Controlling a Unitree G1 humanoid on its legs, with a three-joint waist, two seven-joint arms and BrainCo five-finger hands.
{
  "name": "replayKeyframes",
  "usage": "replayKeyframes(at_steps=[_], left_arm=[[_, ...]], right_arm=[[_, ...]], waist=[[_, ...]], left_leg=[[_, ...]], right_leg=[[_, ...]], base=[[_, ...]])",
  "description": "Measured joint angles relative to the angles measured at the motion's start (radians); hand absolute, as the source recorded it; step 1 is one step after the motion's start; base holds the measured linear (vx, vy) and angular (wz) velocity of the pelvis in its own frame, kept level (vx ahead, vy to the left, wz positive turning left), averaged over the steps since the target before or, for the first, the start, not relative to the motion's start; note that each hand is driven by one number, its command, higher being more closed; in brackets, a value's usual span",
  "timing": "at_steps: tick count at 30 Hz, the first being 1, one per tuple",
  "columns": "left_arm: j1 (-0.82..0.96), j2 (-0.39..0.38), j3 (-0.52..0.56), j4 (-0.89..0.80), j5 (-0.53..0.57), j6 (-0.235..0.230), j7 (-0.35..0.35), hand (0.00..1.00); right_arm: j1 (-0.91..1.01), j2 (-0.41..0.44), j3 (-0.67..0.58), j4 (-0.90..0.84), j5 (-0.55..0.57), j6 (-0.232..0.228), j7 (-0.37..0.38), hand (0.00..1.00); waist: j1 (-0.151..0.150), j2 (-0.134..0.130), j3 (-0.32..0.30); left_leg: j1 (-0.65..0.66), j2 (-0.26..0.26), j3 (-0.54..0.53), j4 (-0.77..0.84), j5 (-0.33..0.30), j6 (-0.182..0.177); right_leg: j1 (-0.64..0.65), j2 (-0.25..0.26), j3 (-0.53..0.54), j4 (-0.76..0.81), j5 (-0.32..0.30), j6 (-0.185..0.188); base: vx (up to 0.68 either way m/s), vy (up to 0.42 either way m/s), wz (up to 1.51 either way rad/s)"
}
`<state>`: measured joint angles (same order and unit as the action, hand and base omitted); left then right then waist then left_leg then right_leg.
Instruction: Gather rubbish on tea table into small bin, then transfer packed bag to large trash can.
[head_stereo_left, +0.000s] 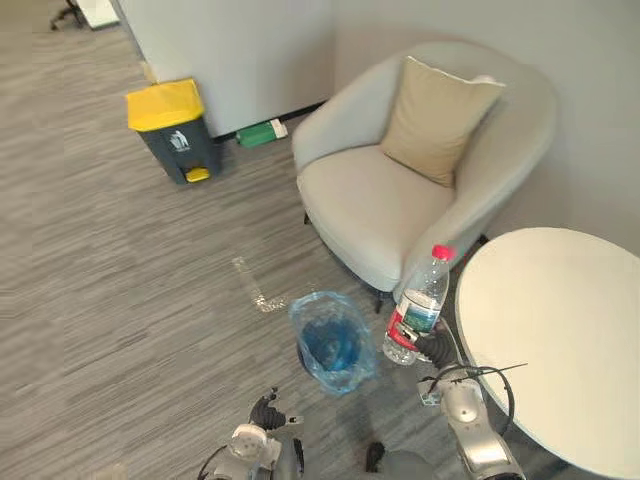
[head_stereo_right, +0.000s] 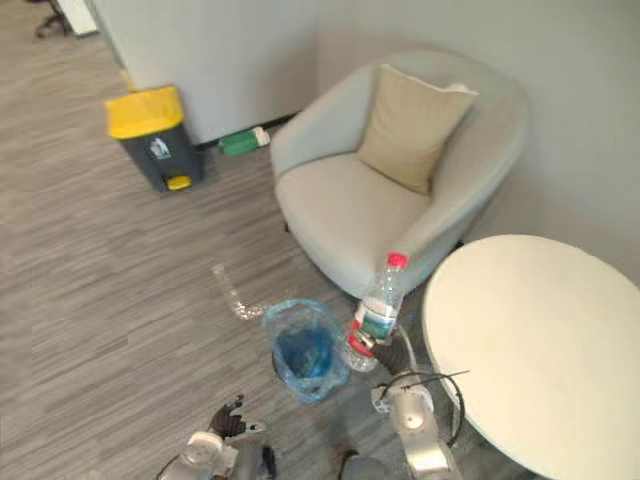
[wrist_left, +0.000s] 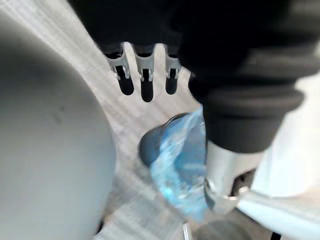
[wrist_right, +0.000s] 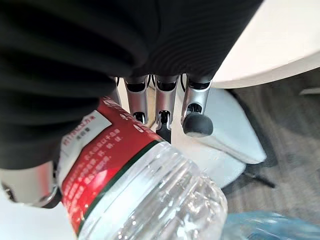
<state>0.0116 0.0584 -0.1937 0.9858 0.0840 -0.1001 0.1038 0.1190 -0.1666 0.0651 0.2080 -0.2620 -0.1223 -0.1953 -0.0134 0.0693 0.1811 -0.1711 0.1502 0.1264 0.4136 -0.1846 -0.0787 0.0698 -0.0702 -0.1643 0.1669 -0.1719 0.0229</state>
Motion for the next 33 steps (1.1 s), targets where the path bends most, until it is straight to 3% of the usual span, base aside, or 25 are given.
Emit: replayKeyframes(at_steps=[1,3,6,12,17,20,22,25,27,33], left_arm=[[0.001,-0.003,0.000,0.001,0.000,0.000,0.001,0.00],[0.002,0.008,-0.001,-0.003,0.001,-0.001,0.002,0.00],[-0.001,0.033,-0.002,-0.003,0.003,0.000,0.001,0.00],[0.013,0.046,-0.005,0.009,0.003,0.004,0.002,0.00],[0.014,0.053,0.001,0.010,0.003,0.004,0.012,0.00],[-0.034,0.068,0.029,-0.014,-0.033,-0.003,0.031,0.00],[-0.078,0.070,0.061,-0.034,-0.076,-0.007,0.051,0.00],[-0.113,0.080,0.098,-0.066,-0.123,-0.028,0.072,0.00],[-0.122,0.084,0.123,-0.091,-0.148,-0.039,0.075,0.00],[-0.223,0.067,0.186,-0.161,-0.188,-0.051,0.112,0.00]], right_arm=[[0.000,-0.001,-0.020,0.003,0.000,0.004,-0.001,1.00],[0.001,0.005,-0.026,0.006,-0.001,0.014,-0.004,1.00],[0.005,0.026,-0.015,0.010,-0.004,0.014,-0.003,1.00],[0.001,0.049,0.029,0.109,-0.013,0.013,-0.002,1.00],[-0.032,0.045,0.068,0.185,-0.047,0.023,-0.012,1.00],[-0.169,0.024,0.082,0.203,-0.056,0.023,-0.041,1.00],[-0.277,-0.025,0.099,0.205,-0.084,0.023,-0.065,1.00],[-0.388,-0.084,0.097,0.210,-0.092,0.029,-0.101,1.00],[-0.437,-0.110,0.095,0.210,-0.092,0.034,-0.114,1.00],[-0.582,-0.161,0.076,0.179,-0.091,0.046,-0.177,1.00]], waist=[[0.000,0.007,0.000],[0.002,-0.015,0.002],[0.002,-0.046,0.008],[0.001,-0.056,-0.006],[0.005,-0.059,0.000],[0.011,-0.064,0.074],[0.014,-0.048,0.134],[0.022,-0.041,0.188],[0.033,-0.032,0.203],[0.047,-0.039,0.258]], left_leg=[[0.013,-0.003,-0.003,-0.112,0.071,-0.029],[0.065,-0.035,0.003,-0.194,0.110,-0.023],[0.116,-0.056,0.016,-0.257,0.129,-0.014],[0.217,-0.074,0.030,-0.448,0.221,-0.016],[0.176,-0.072,0.031,-0.437,0.237,-0.013],[-0.069,-0.050,0.020,-0.182,0.166,0.002],[-0.223,-0.037,-0.001,-0.048,0.121,0.000],[-0.356,-0.048,0.003,-0.014,0.124,-0.001],[-0.435,-0.034,0.000,0.088,0.092,0.024],[-0.701,-0.037,-0.014,0.217,0.091,0.040]], right_leg=[[-0.001,0.000,0.000,0.000,-0.004,0.010],[0.002,-0.018,0.010,-0.011,0.005,0.027],[0.035,-0.037,0.013,-0.040,0.013,0.036],[0.042,-0.039,0.031,-0.048,0.020,0.045],[-0.023,-0.034,0.039,0.008,0.020,0.045],[-0.223,-0.040,0.043,0.173,-0.018,0.036],[-0.364,-0.049,0.037,0.296,-0.060,0.033],[-0.514,-0.079,0.033,0.373,-0.082,0.032],[-0.597,-0.087,0.010,0.432,-0.082,0.033],[-0.850,-0.123,0.004,0.574,-0.084,0.032]], base=[[0.11,0.073,0.01],[0.09,0.058,0.02],[0.07,0.051,-0.02],[0.00,-0.005,-0.08],[-0.09,-0.005,-0.04],[-0.26,0.005,0.01],[-0.40,0.022,0.16],[-0.34,0.045,0.29],[-0.14,0.046,0.07],[-0.09,0.046,0.09]])
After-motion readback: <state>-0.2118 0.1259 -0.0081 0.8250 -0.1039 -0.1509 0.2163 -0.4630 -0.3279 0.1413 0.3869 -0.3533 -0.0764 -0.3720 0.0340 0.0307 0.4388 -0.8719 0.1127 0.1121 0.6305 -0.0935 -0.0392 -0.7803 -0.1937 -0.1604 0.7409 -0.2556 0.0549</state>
